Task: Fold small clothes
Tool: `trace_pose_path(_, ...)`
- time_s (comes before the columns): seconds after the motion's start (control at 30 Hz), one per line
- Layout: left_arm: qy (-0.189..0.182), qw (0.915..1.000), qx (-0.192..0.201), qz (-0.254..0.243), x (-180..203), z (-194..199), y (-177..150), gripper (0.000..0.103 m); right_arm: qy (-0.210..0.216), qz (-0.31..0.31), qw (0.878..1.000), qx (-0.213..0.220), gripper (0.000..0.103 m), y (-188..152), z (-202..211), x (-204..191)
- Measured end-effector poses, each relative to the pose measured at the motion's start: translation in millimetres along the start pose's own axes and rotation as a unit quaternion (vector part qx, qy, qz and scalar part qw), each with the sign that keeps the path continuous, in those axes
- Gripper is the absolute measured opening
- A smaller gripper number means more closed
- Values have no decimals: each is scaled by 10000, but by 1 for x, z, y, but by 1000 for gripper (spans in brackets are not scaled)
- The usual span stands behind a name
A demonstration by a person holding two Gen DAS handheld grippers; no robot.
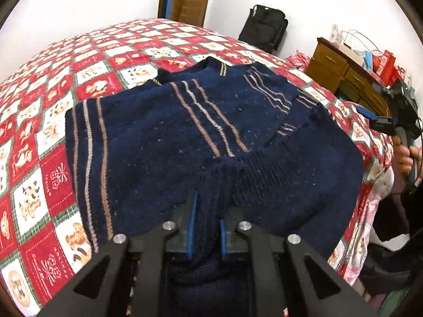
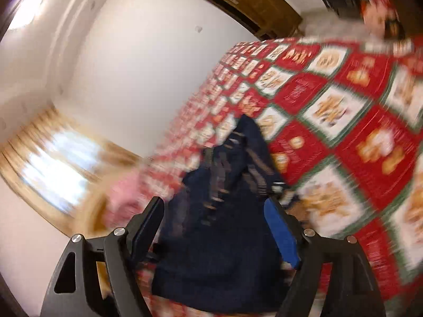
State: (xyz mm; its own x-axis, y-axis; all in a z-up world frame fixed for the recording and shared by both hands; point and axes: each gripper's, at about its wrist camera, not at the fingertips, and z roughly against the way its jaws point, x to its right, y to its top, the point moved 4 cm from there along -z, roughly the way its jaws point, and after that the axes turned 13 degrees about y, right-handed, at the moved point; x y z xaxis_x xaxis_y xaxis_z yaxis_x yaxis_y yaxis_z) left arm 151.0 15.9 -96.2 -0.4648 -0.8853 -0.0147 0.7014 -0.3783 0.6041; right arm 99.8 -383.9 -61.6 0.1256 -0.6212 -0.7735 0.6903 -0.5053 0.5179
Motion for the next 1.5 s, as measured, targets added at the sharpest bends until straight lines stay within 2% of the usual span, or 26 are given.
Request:
trace_pose_path(0.1, -82, 9999, 35, 139, 3, 1, -2, 15, -630, 723, 9924, -772, 79, -19, -38, -4)
trace_pose_path(0.23, -42, 9994, -72, 344, 1, -6, -2, 15, -1159, 1336, 9775, -1148, 79, -28, -80, 4)
trace_pose_path(0.37, 118, 9995, -105, 283, 3, -7, 0, 19, -1054, 1452, 9751, -1306, 78, -32, -101, 15)
trace_pose_path(0.4, 154, 9994, -104, 284, 4, -7, 0, 19, -1017, 1560, 9731, -1357, 63, -33, -103, 12)
trace_pose_path(0.43, 179, 9993, -94, 306, 4, -8, -1, 19, -993, 1604, 9709, -1474, 30, -36, -105, 12)
trace_pose_path(0.47, 204, 9991, -68, 363, 4, -9, -1, 19, -1009, 1556, 9700, -1575, 15, -38, -108, 13)
trace_pose_path(0.5, 218, 9989, -50, 411, 4, -9, -2, 19, -1009, 1481, 9708, -1594, 13, -40, -107, 15)
trace_pose_path(0.63, 248, 9976, 56, 651, 4, -2, -8, 16, -1078, 1526, 9716, -1450, 12, -50, -91, 6)
trace_pose_path(0.73, 197, 9958, 340, 825, 7, 19, -14, 14, -868, 1481, 9788, -1118, 12, -52, -70, -15)
trace_pose_path(0.83, 118, 9927, 620, 1028, 4, 42, -17, 14, -642, 1616, 9817, -772, 12, -45, -51, -42)
trace_pose_path(1.0, 34, 9846, 1088, 1371, -9, 78, -5, 14, -503, 1991, 9780, -374, 12, -20, -38, -83)
trace_pose_path(1.13, 272, 9784, 1389, 1505, -22, 91, 19, 14, -619, 2383, 9689, -250, 12, 0, -52, -109)
trace_pose_path(1.23, 439, 9756, 1389, 1644, -34, 85, 35, 14, -836, 2670, 9598, -215, 12, 20, -69, -122)
trace_pose_path(1.33, 645, 9693, 1503, 1837, -51, 81, 51, 14, -966, 2965, 9499, -212, 12, 38, -89, -133)
trace_pose_path(1.43, 745, 9634, 1593, 2025, -69, 78, 68, 14, -1062, 3049, 9460, -283, 12, 52, -117, -131)
trace_pose_path(1.5, 875, 9623, 1564, 2046, -78, 72, 79, 14, -1142, 3017, 9459, -344, 12, 56, -134, -123)
